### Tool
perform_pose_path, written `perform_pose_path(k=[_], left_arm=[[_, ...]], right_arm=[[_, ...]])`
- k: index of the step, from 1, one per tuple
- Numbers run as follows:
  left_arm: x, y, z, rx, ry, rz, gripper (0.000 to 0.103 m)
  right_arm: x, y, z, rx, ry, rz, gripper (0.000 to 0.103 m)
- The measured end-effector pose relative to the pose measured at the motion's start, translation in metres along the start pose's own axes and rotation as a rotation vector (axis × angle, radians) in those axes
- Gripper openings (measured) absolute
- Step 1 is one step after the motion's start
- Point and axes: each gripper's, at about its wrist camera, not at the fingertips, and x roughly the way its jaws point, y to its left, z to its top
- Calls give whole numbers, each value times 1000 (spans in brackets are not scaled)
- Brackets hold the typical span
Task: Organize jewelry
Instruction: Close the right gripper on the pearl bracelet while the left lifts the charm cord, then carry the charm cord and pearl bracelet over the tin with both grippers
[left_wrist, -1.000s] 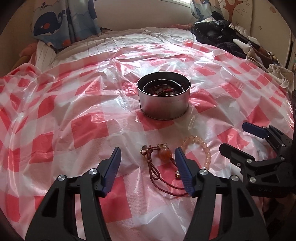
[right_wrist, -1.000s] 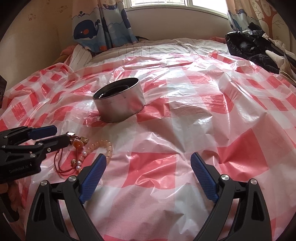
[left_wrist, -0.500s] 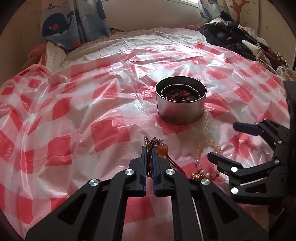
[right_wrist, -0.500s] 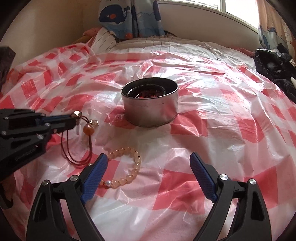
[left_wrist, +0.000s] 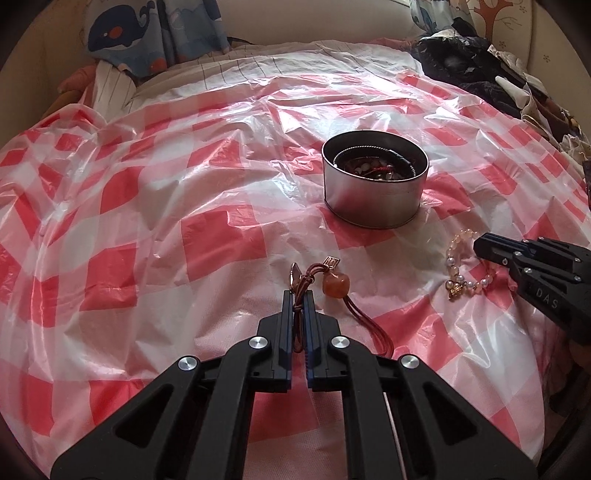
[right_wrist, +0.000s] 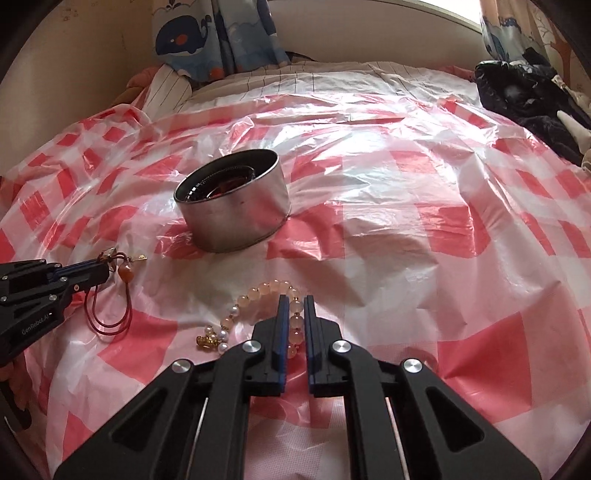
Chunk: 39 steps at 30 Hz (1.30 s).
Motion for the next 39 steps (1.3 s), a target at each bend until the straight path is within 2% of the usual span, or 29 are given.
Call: perform_pose_path(k=[2, 4, 5, 7, 8, 9, 10, 12, 14, 17, 20, 25, 31, 39], left_arm=[[3, 2, -1, -13, 13, 9, 5], [6, 4, -3, -23, 20, 6, 5], [7, 4, -3, -23, 22, 7, 6], [9, 3, -4, -21, 27, 11, 7], [10, 2, -4, -16, 28, 14, 7], [10, 1, -4, -4, 28, 18, 6], [8, -1, -4, 7, 18, 15, 5], [-1, -2, -2, -7, -15, -43, 4], [-11, -2, 1, -20, -59, -95, 4], [-23, -3, 4, -29, -119, -124, 4], [-29, -6, 7, -23, -153, -115, 4], [-33, -10, 8, -1, -180, -63, 4], [-36, -12, 9, 22, -198, -27, 4], [-43, -16, 10, 40, -226, -15, 4]], right_arm=[[4, 0, -1, 4, 10, 2, 46], [4, 4, -2, -15, 2, -15, 48], [5, 4, -3, -23, 8, -17, 46], [7, 5, -6, -32, 20, -33, 32], [8, 5, -7, -35, 26, -28, 15], [9, 5, -7, -37, 31, -23, 8], [8, 5, -8, -36, 26, -18, 8], [1, 3, -8, -21, -6, 12, 8], [-12, 0, -7, 16, -65, 83, 8], [-28, -5, -2, 62, -145, 166, 8], [-38, -8, 2, 95, -190, 214, 8], [-39, -11, 6, 120, -197, 244, 8], [-43, -10, 6, 118, -215, 259, 8], [-46, -6, 7, 115, -235, 279, 8]])
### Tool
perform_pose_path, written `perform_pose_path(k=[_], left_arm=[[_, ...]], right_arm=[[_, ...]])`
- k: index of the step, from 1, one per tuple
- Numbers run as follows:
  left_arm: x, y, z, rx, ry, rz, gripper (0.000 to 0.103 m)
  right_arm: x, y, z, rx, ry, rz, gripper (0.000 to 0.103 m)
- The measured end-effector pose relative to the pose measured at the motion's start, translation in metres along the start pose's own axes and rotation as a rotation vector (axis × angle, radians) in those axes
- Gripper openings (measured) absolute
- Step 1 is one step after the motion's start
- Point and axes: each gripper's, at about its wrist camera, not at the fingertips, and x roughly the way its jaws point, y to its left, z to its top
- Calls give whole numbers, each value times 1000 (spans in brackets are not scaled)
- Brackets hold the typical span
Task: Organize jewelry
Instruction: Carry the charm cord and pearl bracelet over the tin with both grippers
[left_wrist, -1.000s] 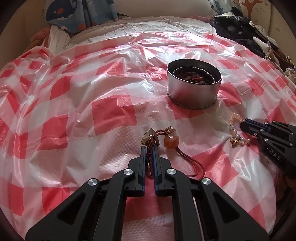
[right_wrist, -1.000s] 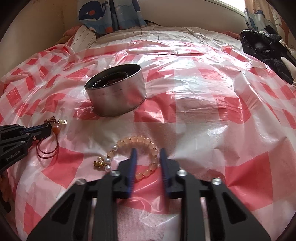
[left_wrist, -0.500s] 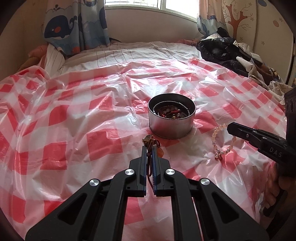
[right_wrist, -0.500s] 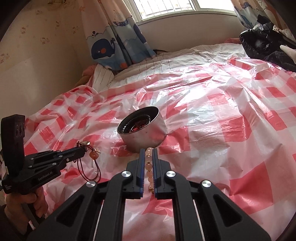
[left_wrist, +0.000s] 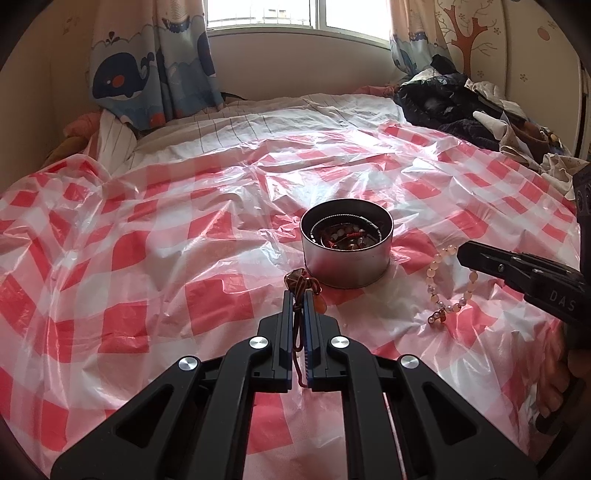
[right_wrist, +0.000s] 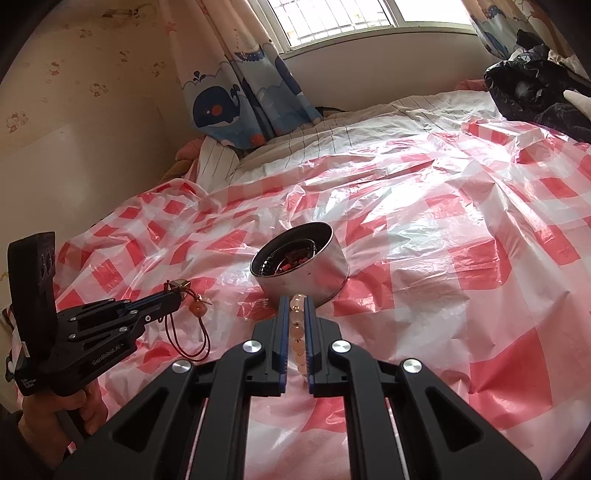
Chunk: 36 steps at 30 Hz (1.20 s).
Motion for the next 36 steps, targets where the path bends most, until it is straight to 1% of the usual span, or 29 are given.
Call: perform_pose_path(k=[5, 12, 16, 22, 25, 26, 28, 30, 31, 33, 36], left_arm=[[-3, -1, 2, -9, -12, -27, 4], [-6, 8, 14, -100, -44, -144, 4], [-2, 5, 30, -119, -55, -193, 4], [22, -5, 67, -125, -74, -257, 4], [49, -9, 78, -147, -43, -300, 5], [63, -10, 80, -151, -12, -300, 5], [94, -10, 80, -140, 77, -272, 10], [112, -7, 77, -122, 122, -208, 22], [114, -3, 76, -126, 124, -204, 23], [109, 6, 75, -139, 96, -187, 33], [99, 24, 73, -178, 60, -163, 39]], right_arm=[[-5, 1, 3, 2, -20, 17, 8], [-5, -3, 9, 41, -24, 63, 8], [-4, -5, 18, 57, -24, 86, 8], [-4, -9, 31, 64, -40, 96, 8], [0, -12, 39, 70, -39, 94, 8], [2, -13, 41, 71, -38, 97, 8], [8, -12, 48, 67, -35, 102, 8], [14, -9, 57, 53, -33, 112, 8], [17, -7, 60, 47, -32, 118, 8], [24, -1, 70, 33, -31, 136, 8], [35, 4, 82, 42, -26, 178, 8]])
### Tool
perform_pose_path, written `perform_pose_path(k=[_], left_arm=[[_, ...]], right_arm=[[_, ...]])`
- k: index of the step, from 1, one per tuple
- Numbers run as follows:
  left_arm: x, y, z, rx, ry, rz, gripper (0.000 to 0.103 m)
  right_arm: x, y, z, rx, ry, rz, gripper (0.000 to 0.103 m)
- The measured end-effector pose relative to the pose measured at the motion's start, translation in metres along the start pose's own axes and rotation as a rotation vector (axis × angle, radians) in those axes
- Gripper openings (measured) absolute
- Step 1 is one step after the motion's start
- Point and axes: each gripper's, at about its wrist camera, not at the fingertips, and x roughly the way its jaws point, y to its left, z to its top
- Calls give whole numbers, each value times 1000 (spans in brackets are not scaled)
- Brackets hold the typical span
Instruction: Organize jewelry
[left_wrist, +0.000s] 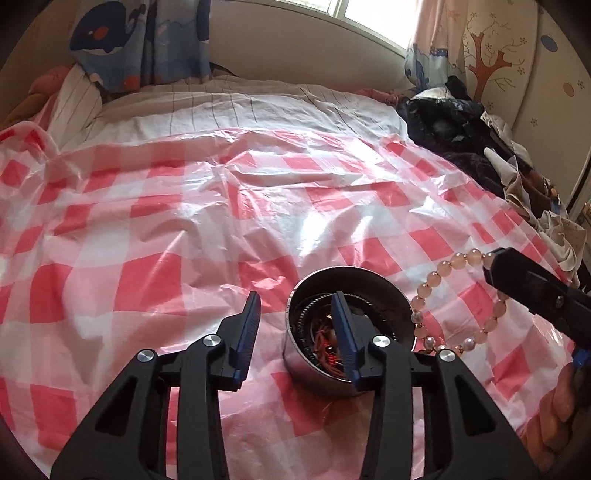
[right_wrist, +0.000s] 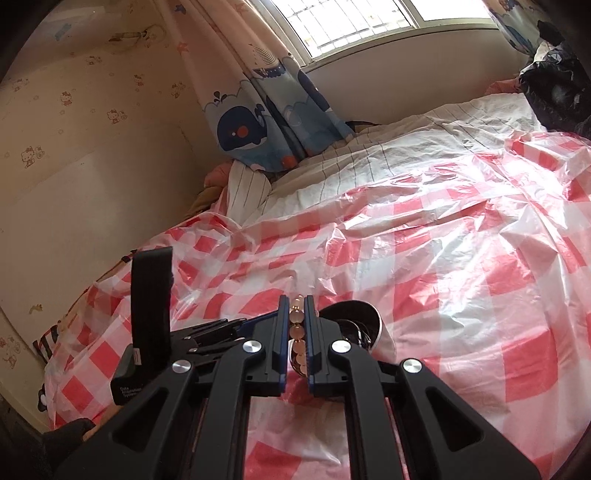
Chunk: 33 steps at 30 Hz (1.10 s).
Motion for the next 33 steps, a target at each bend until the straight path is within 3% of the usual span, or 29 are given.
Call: perform_pose_path(k=[3, 4, 6, 7, 12, 13, 15, 19, 22, 28, 31, 33], left_arm=[[-9, 15, -1, -31, -13, 10, 40], [-12, 18, -3, -38, -14, 14, 40], [-19, 23, -6, -47, -15, 14, 44], [-23, 24, -9, -48, -17, 17, 45], [-36, 20, -25, -45, -9, 37, 52], [-39, 18, -30, -41, -8, 44, 54], [-44, 13, -44, -31, 3, 64, 62], [-52, 6, -71, -31, 38, 86, 66], [-60, 1, -89, -32, 44, 104, 70], [-66, -7, -118, -56, 56, 115, 74], [-67, -10, -126, -66, 49, 118, 78], [-66, -11, -129, -66, 51, 125, 79]], right_arm=[[21, -7, 8, 76, 42, 92, 8], [34, -12, 7, 81, 87, 55, 9], [53, -18, 2, 31, 136, -119, 9], [56, -23, -2, 26, 145, -163, 9], [33, -37, -16, 60, 126, -209, 10], [28, -37, -21, 62, 128, -211, 13], [17, -37, -33, 61, 127, -229, 30], [13, -24, -42, -4, 138, -271, 30], [8, -7, -47, -67, 125, -274, 41], [2, 0, -94, -84, 197, -286, 44], [2, 8, -84, -101, 165, -292, 46], [9, 15, -71, -134, 161, -289, 55]])
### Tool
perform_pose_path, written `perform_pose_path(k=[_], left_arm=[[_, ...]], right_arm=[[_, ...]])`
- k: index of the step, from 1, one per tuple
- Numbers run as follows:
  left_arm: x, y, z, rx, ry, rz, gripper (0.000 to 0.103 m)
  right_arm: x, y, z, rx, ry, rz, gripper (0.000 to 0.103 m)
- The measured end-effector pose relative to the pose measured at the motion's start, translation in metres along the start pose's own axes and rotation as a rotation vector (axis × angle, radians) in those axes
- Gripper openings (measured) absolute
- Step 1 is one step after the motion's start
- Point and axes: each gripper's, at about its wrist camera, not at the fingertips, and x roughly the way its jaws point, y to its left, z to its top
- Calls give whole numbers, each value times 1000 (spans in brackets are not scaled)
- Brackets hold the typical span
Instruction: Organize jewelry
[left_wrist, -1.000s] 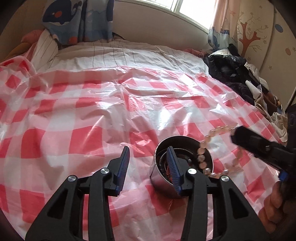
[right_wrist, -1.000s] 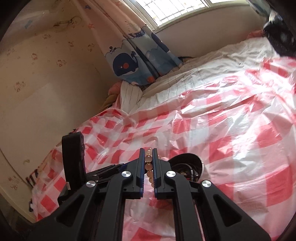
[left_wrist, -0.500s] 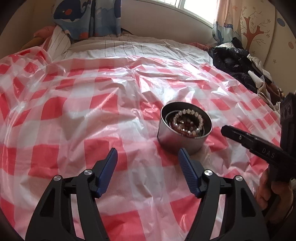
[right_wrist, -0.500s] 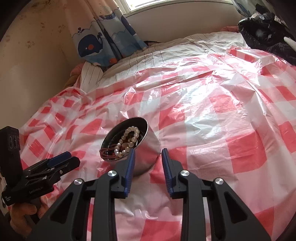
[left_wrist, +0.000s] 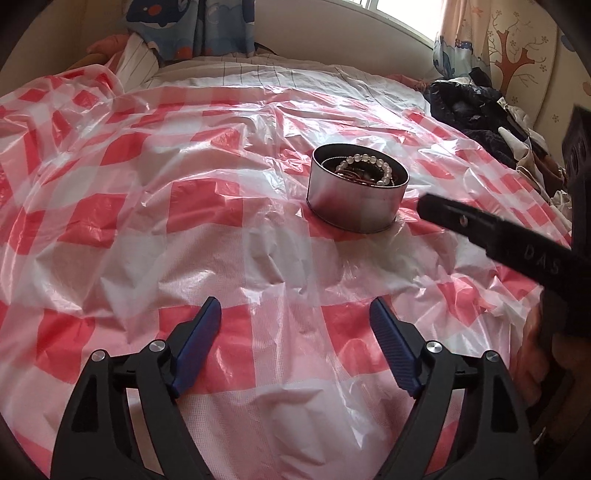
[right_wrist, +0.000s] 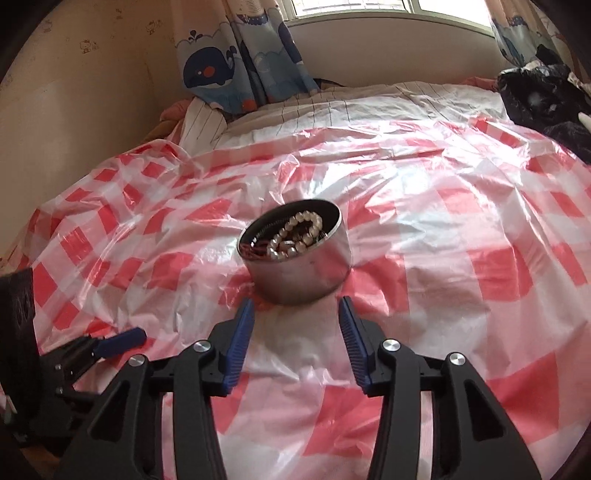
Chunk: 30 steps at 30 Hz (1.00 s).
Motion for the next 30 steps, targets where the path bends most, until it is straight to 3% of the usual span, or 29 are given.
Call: perform_pose_path(k=[4, 7, 9, 12, 17, 20, 25, 30], left_arm=[[3, 0, 0, 1, 6, -5, 81], [6, 0, 0, -2, 13, -8, 82], [7, -1, 1, 4, 16, -3, 83], [9, -4, 1, 16, 22, 6, 85], [10, -5, 1, 20, 24, 7, 86], [11, -6, 0, 26, 26, 9, 87], [12, -6, -1, 30, 27, 9, 88], [14, -8, -2, 44, 26, 21, 90]], right_arm=[[24, 11, 26, -73, 34, -39, 60], [44, 7, 35, -60, 63, -55, 61], [55, 5, 36, -52, 81, -44, 72], [65, 7, 40, -61, 93, -44, 79], [71, -11, 45, 57, 107, -14, 80], [77, -21, 41, 82, 130, -40, 80], [51, -25, 34, 95, 50, -49, 80], [9, -18, -7, 60, 35, -51, 80]])
